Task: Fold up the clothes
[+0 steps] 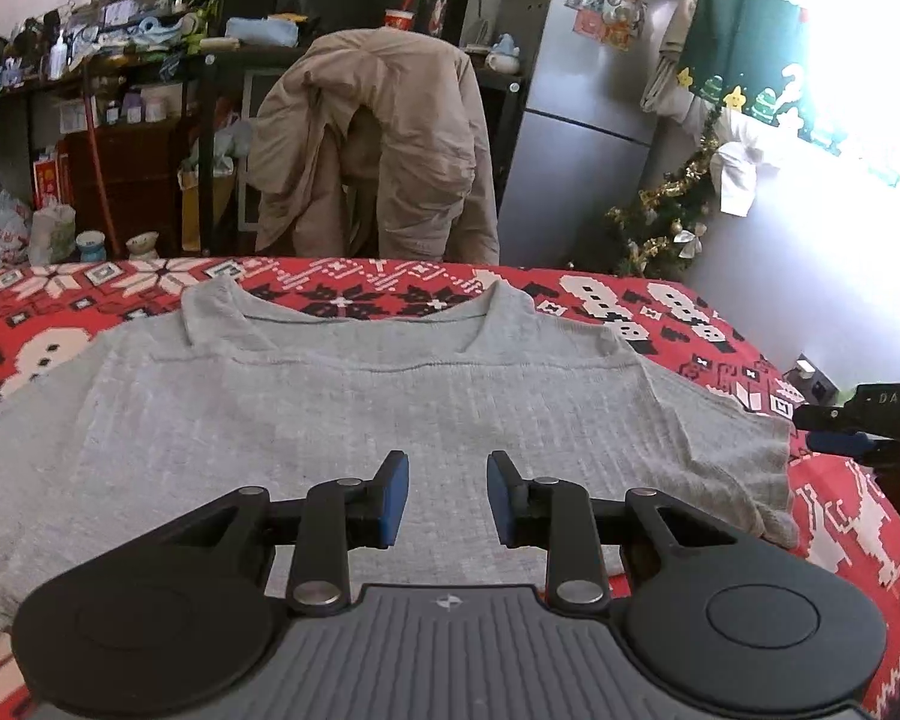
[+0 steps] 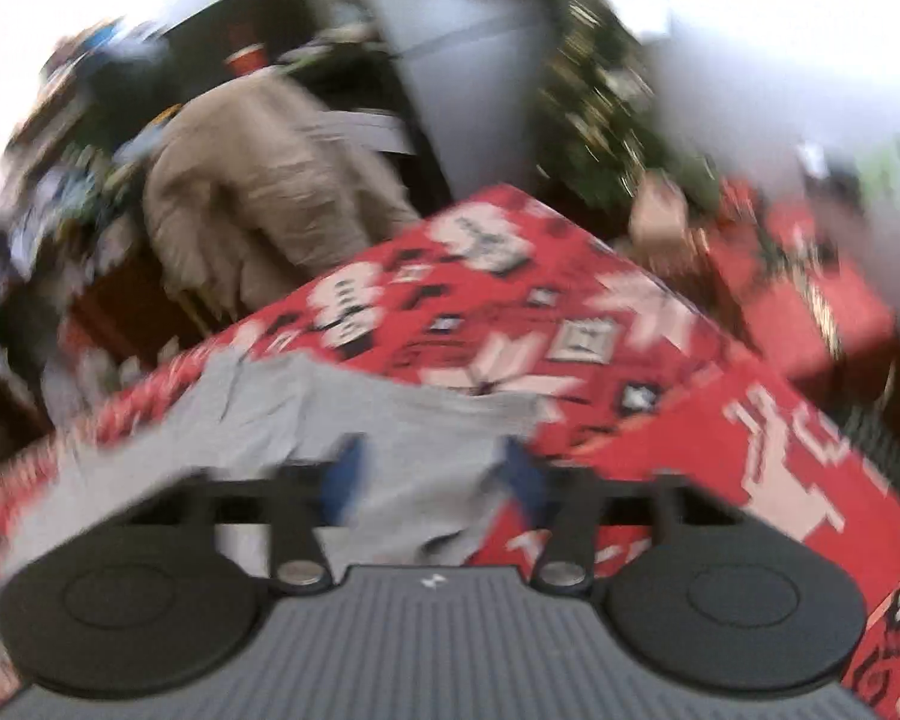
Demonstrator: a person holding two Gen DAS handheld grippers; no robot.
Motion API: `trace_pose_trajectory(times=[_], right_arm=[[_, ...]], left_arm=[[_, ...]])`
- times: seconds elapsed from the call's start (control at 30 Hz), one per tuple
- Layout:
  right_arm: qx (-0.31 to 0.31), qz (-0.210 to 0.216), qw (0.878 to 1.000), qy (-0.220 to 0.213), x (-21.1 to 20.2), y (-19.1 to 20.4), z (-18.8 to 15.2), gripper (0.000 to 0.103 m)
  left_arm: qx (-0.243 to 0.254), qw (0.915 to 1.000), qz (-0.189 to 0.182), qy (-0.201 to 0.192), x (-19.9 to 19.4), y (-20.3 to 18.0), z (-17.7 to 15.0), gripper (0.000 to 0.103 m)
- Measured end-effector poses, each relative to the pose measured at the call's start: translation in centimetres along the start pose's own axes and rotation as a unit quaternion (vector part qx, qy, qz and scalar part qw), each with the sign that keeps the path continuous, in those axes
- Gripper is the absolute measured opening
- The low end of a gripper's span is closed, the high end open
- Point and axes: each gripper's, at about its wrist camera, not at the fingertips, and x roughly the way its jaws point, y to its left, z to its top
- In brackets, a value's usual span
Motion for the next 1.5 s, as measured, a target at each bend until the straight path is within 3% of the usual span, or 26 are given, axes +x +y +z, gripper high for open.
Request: trace_pose_trajectory(times=[0.17, 0.37, 0.43, 0.5, 0.63, 0.83, 1.03, 1.1, 1.3, 1.43, 1.47, 1.5], right_arm=[[0.106, -0.015, 0.994, -0.008, 0.0, -5.1, 2.9, 0.031], [0.173, 0.018, 0.985, 0.007, 1.6, -7.0, 2.1, 0.031], [0.173, 0.023, 0.985, 0.01, 2.0, -6.9, 1.9, 0.03], [0.165, 0.02, 0.986, 0.007, 2.1, -6.5, 2.0, 0.001], [0.136, -0.019, 0.99, -0.024, 1.0, -5.9, 2.5, 0.0], [0.143, -0.033, 0.989, -0.015, 0.7, -6.9, 2.4, 0.0], [0.101, -0.056, 0.993, -0.031, -0.3, -5.7, 2.6, 0.008], [0.091, -0.043, 0.994, -0.035, -0.8, -5.1, 2.8, 0.009], [0.093, 0.035, 0.995, 0.024, 0.2, -2.8, 1.6, 0.009], [0.082, 0.007, 0.995, 0.062, 1.5, -2.4, 0.7, 0.009], [0.082, -0.005, 0.995, 0.064, 1.4, -2.8, 0.5, 0.0], [0.083, -0.015, 0.994, 0.064, 1.3, -3.2, 0.4, 0.0]], left_arm=[[0.005, 0.9999, 0.007, 0.009, 0.5, -0.1, -0.5, 0.028], [-0.007, 0.9996, 0.011, 0.026, 1.2, 0.4, -0.9, 0.028], [-0.009, 0.9995, 0.01, 0.029, 1.3, 0.4, -1.0, 0.028], [-0.009, 0.9995, 0.011, 0.028, 1.3, 0.3, -1.0, 0.028], [-0.008, 0.9996, 0.011, 0.025, 1.2, 0.1, -1.0, 0.028], [-0.002, 0.9995, 0.014, 0.029, 1.3, 0.1, -1.1, 0.028], [-0.005, 0.9994, 0.014, 0.03, 1.2, 0.2, -1.1, 0.028], [-0.004, 0.9994, 0.016, 0.03, 1.2, 0.3, -1.1, 0.028], [-0.018, 0.999, 0.022, 0.033, 1.2, 1.1, -1.0, 0.028], [-0.025, 0.9988, 0.022, 0.036, 1.3, 1.4, -1.0, 0.028], [-0.023, 0.9988, 0.023, 0.036, 1.3, 1.5, -1.0, 0.028], [-0.022, 0.9989, 0.024, 0.036, 1.2, 1.5, -1.0, 0.028]])
